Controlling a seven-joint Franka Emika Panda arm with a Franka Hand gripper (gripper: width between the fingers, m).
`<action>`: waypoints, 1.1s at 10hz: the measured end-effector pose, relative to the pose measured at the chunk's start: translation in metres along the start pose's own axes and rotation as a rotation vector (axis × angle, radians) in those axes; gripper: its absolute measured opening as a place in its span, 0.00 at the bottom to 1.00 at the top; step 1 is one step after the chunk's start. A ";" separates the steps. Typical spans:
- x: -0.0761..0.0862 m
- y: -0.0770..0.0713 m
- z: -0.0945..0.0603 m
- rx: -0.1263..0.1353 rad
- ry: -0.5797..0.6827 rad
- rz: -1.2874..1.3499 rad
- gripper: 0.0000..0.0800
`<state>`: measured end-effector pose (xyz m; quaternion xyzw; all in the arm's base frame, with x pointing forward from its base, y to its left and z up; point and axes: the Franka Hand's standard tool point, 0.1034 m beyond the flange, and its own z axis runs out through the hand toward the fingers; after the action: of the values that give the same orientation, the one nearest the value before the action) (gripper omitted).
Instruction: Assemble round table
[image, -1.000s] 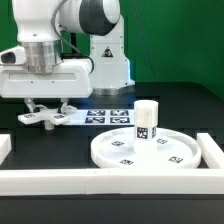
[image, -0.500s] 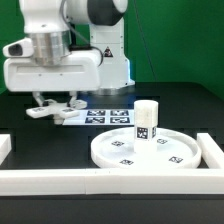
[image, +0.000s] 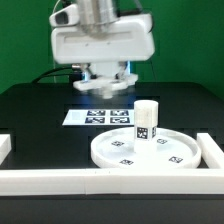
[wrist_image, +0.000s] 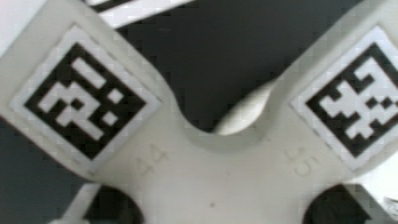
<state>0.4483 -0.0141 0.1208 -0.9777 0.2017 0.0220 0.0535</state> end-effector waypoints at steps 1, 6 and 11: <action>0.009 -0.022 -0.013 0.003 0.006 0.008 0.56; 0.013 -0.026 -0.013 0.004 0.009 -0.001 0.56; 0.067 -0.078 -0.045 0.000 0.019 -0.144 0.56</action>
Offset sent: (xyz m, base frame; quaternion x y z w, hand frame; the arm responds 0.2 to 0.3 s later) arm 0.0000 0.0000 0.0000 0.0000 0.0000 0.0000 1.0000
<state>0.5420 0.0257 0.1683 -0.9899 0.1311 0.0088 0.0529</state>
